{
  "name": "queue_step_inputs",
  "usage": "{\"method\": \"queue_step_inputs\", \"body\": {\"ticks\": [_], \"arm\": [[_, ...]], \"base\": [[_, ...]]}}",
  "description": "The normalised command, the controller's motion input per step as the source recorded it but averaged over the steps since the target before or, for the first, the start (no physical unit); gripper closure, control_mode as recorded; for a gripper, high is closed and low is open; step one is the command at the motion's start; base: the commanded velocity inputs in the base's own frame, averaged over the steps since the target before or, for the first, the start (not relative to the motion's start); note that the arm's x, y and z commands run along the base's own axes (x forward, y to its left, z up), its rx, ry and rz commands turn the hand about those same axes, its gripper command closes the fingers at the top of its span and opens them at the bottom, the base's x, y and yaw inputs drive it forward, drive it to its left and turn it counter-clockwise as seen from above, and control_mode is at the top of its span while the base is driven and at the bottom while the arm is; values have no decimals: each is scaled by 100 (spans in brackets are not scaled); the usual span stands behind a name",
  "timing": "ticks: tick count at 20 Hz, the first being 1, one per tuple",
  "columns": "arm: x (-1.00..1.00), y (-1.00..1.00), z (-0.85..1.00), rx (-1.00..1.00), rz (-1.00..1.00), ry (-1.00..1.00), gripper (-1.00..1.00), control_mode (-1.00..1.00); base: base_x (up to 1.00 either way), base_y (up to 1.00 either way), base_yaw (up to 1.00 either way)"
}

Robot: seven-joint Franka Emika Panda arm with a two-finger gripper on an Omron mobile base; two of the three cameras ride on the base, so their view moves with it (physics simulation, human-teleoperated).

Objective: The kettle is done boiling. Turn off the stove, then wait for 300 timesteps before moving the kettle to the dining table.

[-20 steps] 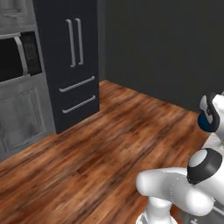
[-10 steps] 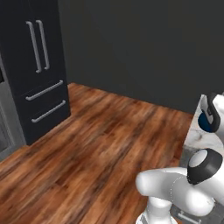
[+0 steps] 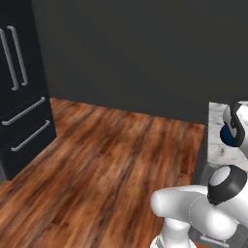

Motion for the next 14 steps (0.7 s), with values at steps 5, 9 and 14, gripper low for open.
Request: {"method": "queue_step_inputs", "body": {"ticks": [5, 9, 14], "arm": [[0, 0, 0, 0, 0, 0, 100, 100], [0, 0, 0, 0, 0, 0, 100, 100], [0, 0, 0, 0, 0, 0, 100, 100]], "base": [[29, 57, -33], [34, 50, -32], [34, 43, -32]]}}
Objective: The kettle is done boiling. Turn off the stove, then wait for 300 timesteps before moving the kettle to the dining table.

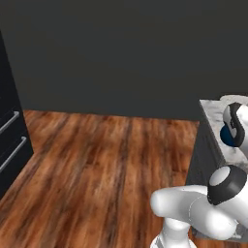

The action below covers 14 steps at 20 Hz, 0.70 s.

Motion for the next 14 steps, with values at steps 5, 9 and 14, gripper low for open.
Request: {"method": "queue_step_inputs", "body": {"ticks": [5, 9, 14], "arm": [[0, 0, 0, 0, 0, 0, 100, 100], [0, 0, 0, 0, 0, 0, 100, 100], [0, 0, 0, 0, 0, 0, 100, 100]], "base": [[41, 59, -31], [44, 61, -29], [55, 39, -24]]}}
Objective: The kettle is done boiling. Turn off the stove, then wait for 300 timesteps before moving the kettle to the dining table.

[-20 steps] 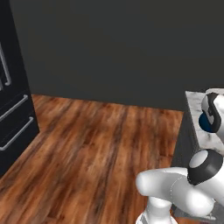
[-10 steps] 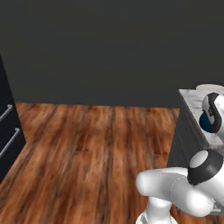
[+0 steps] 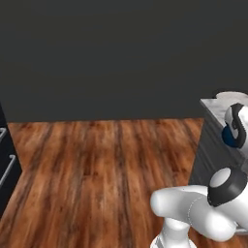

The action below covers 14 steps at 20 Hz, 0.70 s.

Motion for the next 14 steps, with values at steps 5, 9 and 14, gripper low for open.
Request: {"method": "queue_step_inputs", "body": {"ticks": [5, 9, 14], "arm": [[0, 0, 0, 0, 0, 0, 100, 100], [0, 0, 0, 0, 0, 0, 100, 100], [0, 0, 0, 0, 0, 0, 100, 100]], "base": [[60, 6, -21], [59, 1, -24], [56, 2, -27]]}}
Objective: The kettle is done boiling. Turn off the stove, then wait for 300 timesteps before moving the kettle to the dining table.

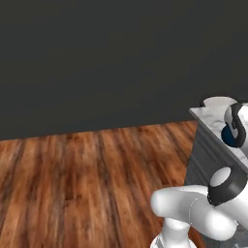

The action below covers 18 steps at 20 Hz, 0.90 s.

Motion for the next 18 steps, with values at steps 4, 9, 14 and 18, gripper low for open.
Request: {"method": "queue_step_inputs", "body": {"ticks": [4, 9, 14, 18], "arm": [[0, 0, 0, 0, 0, 0, 100, 100], [0, 0, 0, 0, 0, 0, 100, 100], [0, 0, 0, 0, 0, 0, 100, 100], [0, 0, 0, 0, 0, 0, 100, 100]], "base": [[54, 3, -31], [47, 7, -34], [41, 14, -36], [33, 21, -39]]}}
